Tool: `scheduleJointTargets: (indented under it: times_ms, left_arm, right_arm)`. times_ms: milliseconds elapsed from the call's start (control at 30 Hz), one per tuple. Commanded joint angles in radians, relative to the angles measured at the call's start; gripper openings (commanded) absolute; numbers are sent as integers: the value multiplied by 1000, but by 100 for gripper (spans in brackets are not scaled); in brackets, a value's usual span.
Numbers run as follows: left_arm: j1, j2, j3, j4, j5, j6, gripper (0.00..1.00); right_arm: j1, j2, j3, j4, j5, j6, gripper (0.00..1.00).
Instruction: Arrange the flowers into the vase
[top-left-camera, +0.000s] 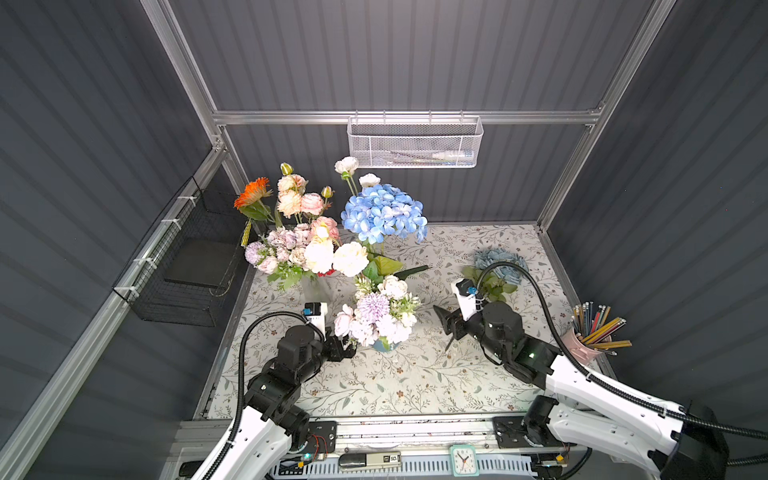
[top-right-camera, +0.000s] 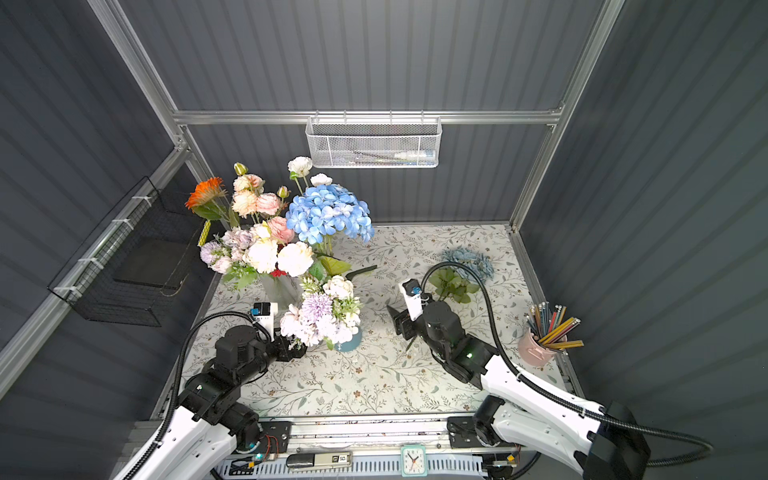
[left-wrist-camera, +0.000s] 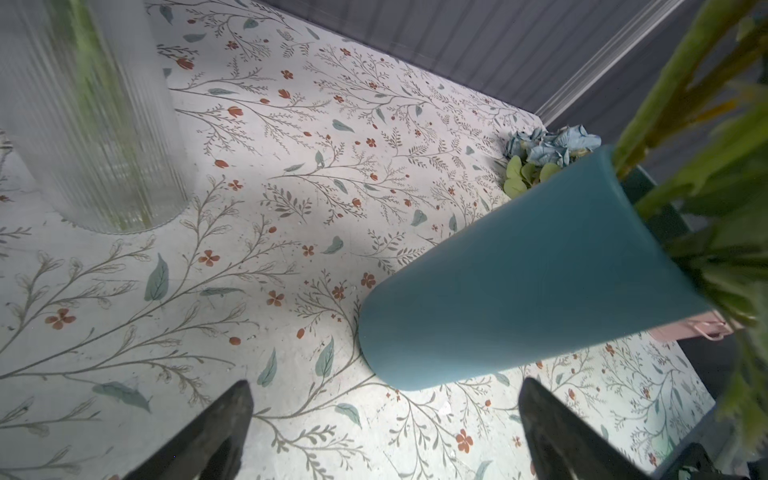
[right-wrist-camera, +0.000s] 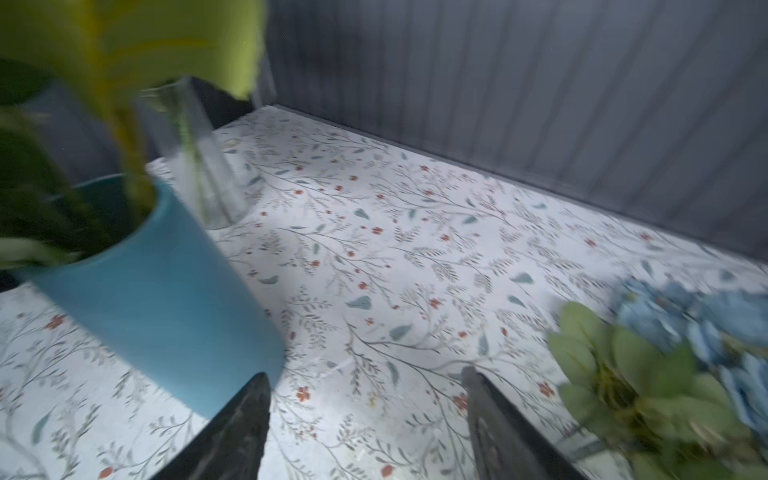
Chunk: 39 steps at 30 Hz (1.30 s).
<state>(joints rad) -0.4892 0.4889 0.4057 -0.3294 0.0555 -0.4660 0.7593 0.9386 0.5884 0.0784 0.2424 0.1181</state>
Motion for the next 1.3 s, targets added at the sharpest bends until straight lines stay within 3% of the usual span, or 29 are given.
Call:
scheduleJointTargets:
  times_ms: [0,267,467,867,1000,1267]
  left_arm:
    - [1,5,-13,-7,63,51,100]
    - [2,30,-12,27,127,78,100]
    - [0,-8,-7,67,182,76,100]
    - [0,107,80,307,400,34,100]
    - [-1,115,74,414,373,11,100]
    - [-1,139,57,588,294,-19,100]
  right_arm:
    - [-61,27,57,-191,99,189,71]
    - [-263,167,150,-441,-12,472,67]
    - [-405,313,146,-424,-163,588,66]
    - [-426,537,201,-318,-176,581,73]
    - [-428,561,200,-291,-151,608,73]
    - [-431,631,204,-224,-114,645,56]
